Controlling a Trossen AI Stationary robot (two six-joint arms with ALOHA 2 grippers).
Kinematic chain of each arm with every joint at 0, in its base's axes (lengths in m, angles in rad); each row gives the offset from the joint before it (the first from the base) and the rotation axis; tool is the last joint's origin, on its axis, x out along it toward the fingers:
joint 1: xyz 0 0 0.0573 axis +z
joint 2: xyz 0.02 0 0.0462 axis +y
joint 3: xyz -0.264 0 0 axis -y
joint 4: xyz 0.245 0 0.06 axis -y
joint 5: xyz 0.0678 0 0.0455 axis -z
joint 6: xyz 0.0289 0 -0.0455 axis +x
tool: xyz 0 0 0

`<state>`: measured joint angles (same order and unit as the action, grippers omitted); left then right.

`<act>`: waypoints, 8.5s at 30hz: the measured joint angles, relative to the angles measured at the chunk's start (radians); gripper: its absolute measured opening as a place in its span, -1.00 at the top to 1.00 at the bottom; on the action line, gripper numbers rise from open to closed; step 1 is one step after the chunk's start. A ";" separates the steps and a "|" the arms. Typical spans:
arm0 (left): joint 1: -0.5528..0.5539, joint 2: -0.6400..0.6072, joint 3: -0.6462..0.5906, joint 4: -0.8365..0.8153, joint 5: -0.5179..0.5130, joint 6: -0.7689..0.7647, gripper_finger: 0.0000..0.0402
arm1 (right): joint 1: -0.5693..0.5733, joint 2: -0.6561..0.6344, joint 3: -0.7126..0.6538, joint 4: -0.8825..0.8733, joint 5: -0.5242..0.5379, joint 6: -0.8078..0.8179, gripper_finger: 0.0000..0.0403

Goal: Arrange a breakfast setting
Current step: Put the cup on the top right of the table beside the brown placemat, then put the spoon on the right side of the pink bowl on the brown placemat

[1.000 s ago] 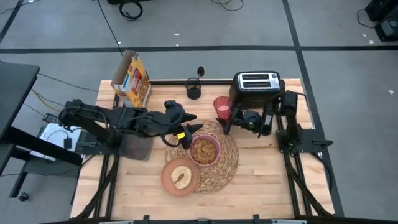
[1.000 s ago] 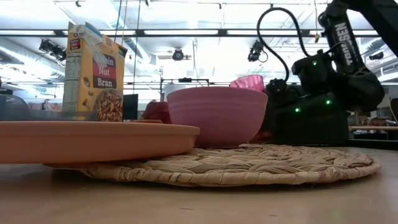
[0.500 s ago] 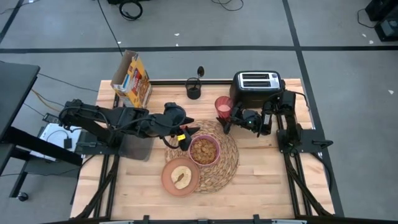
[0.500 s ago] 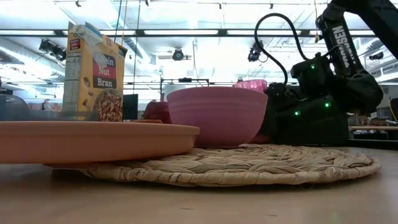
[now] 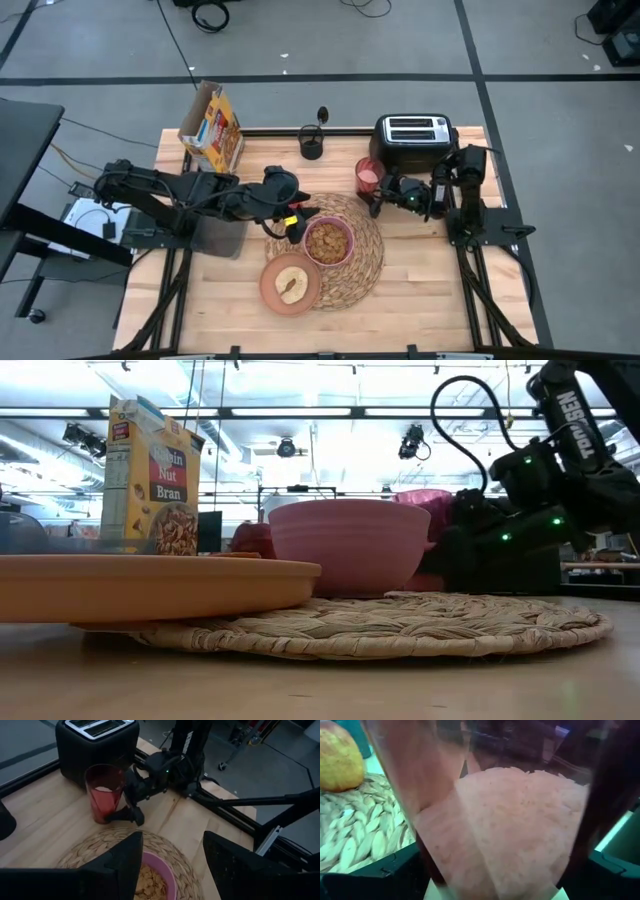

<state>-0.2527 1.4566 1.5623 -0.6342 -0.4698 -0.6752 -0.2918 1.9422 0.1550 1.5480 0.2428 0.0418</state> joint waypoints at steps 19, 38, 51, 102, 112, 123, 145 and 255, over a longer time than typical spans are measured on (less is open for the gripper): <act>0.010 -0.093 0.001 -0.157 0.024 -0.104 -0.44 | 0.010 -0.101 -0.014 -0.262 -0.163 0.056 -0.97; 0.044 -0.108 0.001 -0.165 -0.017 -0.098 -0.49 | 0.017 -0.397 -0.016 -0.731 -0.190 0.154 -0.94; -0.068 -0.054 -0.001 -0.165 -0.022 -0.125 -0.46 | 0.153 -0.856 0.131 -1.619 -0.235 0.329 -0.84; 0.094 -0.288 -0.327 0.645 -0.029 0.320 -0.46 | -0.280 -0.078 1.417 -1.913 -0.261 0.029 -0.43; 0.285 -0.252 -0.327 0.783 0.166 0.343 -0.46 | -0.359 -0.063 1.417 -1.911 -0.442 0.026 -0.43; 0.269 -0.266 -0.327 0.705 0.170 0.342 -0.46 | -0.391 -0.011 1.406 -1.867 -0.466 -0.025 -0.43; 0.230 -0.291 -0.326 0.702 0.160 0.348 -0.46 | -0.391 0.062 1.406 -1.703 -0.353 0.204 -0.17; 0.478 -0.104 -0.324 0.851 0.529 0.425 0.58 | 0.121 -0.452 1.433 -1.870 -0.370 0.086 0.93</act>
<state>0.2253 1.3521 1.2381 0.2167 0.0591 -0.2504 -0.1703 1.4906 1.5876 -0.3222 -0.1275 0.1282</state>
